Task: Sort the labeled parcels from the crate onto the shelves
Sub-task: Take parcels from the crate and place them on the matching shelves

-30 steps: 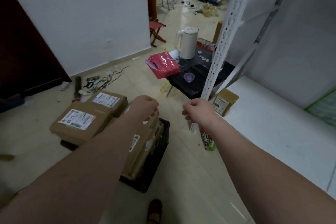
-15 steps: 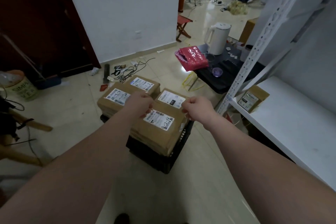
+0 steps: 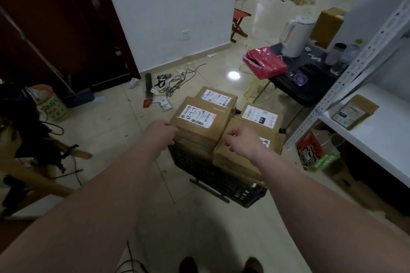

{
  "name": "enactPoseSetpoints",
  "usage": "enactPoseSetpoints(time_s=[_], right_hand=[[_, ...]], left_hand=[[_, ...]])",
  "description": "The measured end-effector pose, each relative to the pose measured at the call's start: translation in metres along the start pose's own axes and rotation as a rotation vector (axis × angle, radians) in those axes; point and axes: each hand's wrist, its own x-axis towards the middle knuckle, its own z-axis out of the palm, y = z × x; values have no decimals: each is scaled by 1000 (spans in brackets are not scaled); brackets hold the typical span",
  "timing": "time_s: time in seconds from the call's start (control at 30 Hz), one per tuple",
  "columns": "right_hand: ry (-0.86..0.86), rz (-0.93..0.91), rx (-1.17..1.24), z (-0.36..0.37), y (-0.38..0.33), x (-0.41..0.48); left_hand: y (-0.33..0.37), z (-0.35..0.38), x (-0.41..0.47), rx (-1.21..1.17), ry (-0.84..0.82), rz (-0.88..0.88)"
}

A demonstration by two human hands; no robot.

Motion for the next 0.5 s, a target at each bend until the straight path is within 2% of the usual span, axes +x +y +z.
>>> enactPoseSetpoints(time_s=[0.27,0.5], right_hand=[[25,111,14,11,-6,33],[-56,121,-46,19,-14,90]], left_hand=[[0,-4,44,44,-114,12],[21,-5,109,156,-91,41]])
